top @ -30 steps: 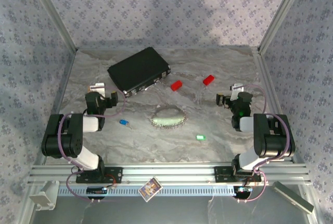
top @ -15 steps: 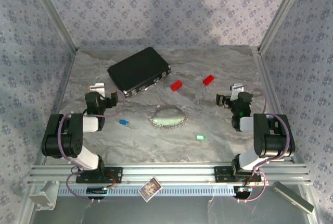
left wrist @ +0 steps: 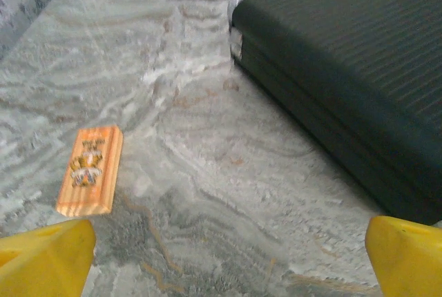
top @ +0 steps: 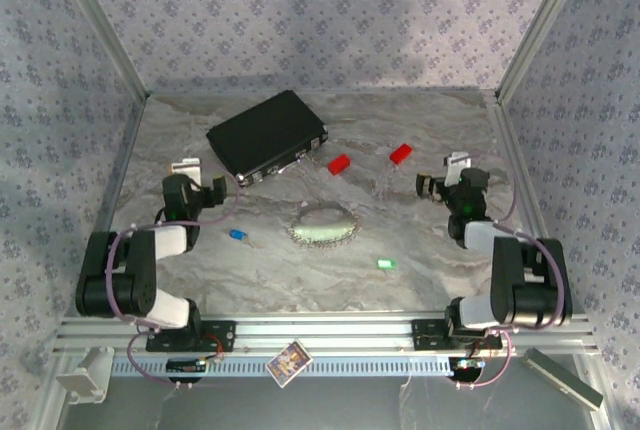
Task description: Put the keys on the keyring
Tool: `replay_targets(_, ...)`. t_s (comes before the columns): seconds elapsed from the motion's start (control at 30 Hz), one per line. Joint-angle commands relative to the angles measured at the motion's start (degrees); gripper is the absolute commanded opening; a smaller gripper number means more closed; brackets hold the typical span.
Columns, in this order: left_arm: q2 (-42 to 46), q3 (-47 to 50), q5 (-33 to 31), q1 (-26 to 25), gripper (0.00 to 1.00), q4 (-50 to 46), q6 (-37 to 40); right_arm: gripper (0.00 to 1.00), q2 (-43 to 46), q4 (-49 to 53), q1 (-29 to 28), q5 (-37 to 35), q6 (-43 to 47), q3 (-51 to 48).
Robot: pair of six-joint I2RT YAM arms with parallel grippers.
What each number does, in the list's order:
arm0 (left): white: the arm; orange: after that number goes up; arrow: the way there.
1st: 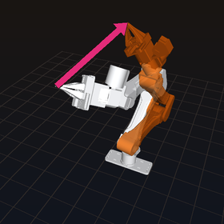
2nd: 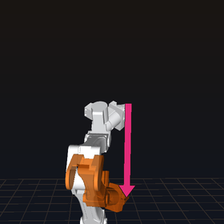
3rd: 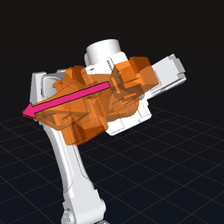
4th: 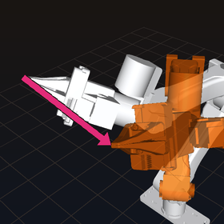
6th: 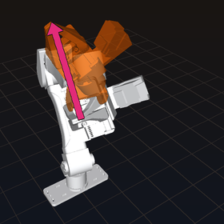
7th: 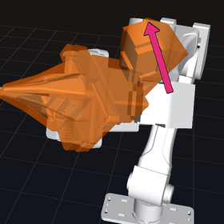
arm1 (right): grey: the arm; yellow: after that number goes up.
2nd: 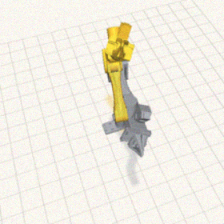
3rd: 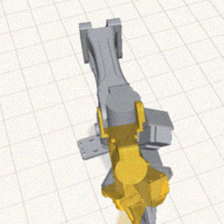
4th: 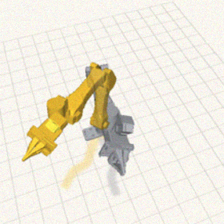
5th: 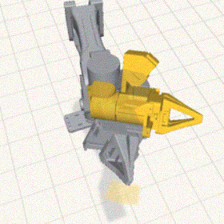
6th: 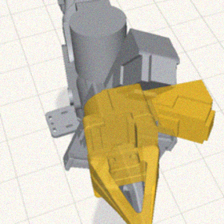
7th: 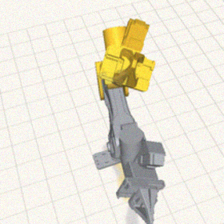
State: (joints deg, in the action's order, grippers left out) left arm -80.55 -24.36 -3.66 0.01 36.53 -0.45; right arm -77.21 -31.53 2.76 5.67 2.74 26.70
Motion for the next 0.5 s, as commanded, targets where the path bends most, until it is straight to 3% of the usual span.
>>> replay_targets(0.0, 6.5, -2.9, 2.8, 0.3, 1.00, -7.3, 1.4, 0.99, 6.3, 7.3, -0.7, 2.5, -3.7, 2.5)
replay_targets(0.1, 10.5, -2.6, 3.3, 0.3, 1.00, -9.7, 0.4, 0.99, 9.6, 12.6, -1.5, 3.1, -10.7, 3.8)
replay_targets(0.23, 14.6, -3.3, 4.5, -0.1, 1.00, -14.0, -3.3, 0.94, 10.1, 27.7, -3.9, 1.7, -20.6, 9.4)
replay_targets(0.47, 17.2, -8.4, 13.3, -1.1, 0.99, -26.6, -14.6, 0.84, 11.0, 43.9, -13.1, -1.1, -24.6, 12.4)
